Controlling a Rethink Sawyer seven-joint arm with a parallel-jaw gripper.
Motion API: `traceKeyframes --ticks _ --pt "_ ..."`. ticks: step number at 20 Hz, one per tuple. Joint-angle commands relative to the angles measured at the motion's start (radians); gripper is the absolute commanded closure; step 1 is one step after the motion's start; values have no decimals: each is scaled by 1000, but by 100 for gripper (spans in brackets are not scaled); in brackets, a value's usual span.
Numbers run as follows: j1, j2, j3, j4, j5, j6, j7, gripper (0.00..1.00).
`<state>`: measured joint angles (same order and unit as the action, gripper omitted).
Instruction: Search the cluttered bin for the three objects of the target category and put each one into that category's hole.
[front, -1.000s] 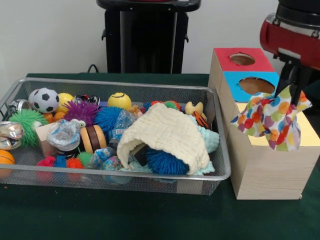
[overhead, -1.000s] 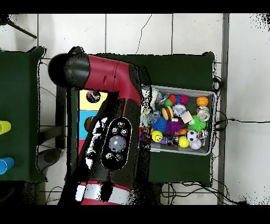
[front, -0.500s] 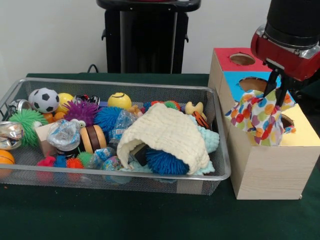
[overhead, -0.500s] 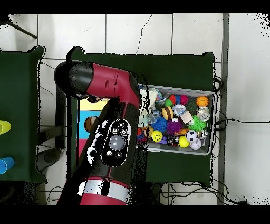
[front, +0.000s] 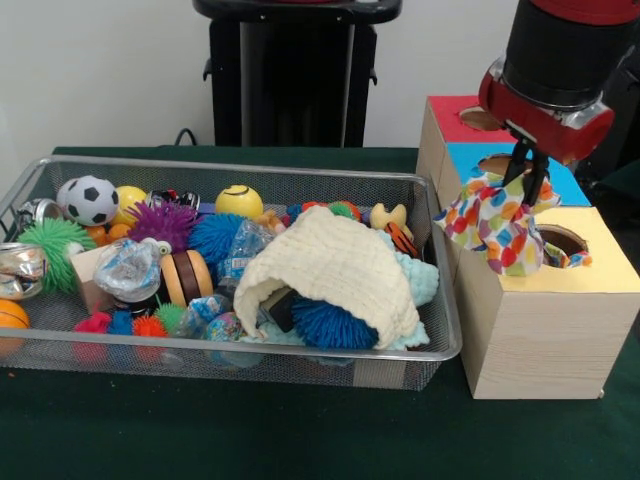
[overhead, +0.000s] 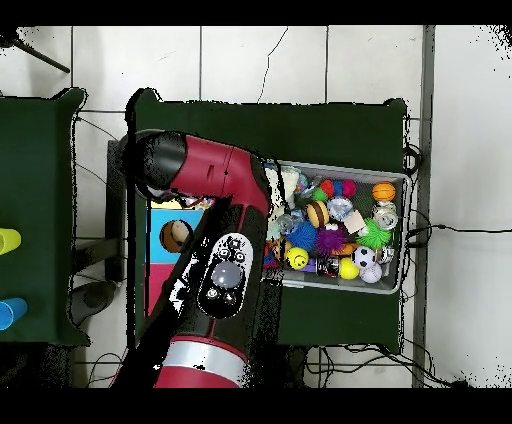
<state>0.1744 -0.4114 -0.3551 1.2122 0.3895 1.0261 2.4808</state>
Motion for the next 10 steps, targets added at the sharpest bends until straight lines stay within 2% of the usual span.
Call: traceKeyframes --ticks 1,5,10 --pt "-18 26 73 163 60 67 254 100" --pt "9 52 57 163 61 31 283 100" --pt "50 43 8 134 53 87 351 100"
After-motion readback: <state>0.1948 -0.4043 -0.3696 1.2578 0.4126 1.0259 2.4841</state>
